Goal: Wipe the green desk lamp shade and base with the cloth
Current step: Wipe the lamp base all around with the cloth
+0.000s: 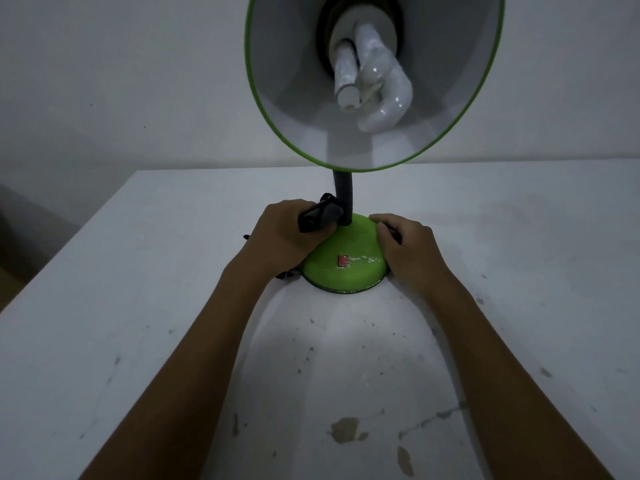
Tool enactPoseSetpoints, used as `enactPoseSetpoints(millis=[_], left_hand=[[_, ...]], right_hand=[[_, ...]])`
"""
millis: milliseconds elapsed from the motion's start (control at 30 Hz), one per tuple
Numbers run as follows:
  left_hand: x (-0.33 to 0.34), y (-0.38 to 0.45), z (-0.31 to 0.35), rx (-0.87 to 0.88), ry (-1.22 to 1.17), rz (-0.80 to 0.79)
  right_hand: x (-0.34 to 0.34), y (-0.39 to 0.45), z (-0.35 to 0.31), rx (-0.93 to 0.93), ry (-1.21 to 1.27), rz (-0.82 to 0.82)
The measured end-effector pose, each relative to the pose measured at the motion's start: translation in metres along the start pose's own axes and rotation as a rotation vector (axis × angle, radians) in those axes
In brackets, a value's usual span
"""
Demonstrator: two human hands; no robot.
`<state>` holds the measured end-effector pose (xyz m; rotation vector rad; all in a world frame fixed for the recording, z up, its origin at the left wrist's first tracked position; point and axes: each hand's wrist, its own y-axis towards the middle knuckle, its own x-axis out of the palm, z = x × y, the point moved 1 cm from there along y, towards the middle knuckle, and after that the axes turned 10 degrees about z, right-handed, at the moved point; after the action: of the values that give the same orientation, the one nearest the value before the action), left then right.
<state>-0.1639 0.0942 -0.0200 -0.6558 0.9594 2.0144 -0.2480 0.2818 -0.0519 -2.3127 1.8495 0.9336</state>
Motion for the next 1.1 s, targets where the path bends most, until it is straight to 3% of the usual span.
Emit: enactPoseSetpoints(millis=[200, 367, 1100], left_hand=[[-0.007, -0.002, -0.001, -0.005, -0.093, -0.034], [0.002, -0.001, 0.001, -0.059, -0.093, 0.083], [0.000, -0.021, 0.000, 0.238, -0.067, -0.031]], right_hand=[[0.000, 0.000, 0.000, -0.001, 0.003, -0.003], [-0.001, 0.000, 0.001, 0.003, -0.002, -0.002], [0.000, 0.002, 0.002, 0.008, -0.014, -0.010]])
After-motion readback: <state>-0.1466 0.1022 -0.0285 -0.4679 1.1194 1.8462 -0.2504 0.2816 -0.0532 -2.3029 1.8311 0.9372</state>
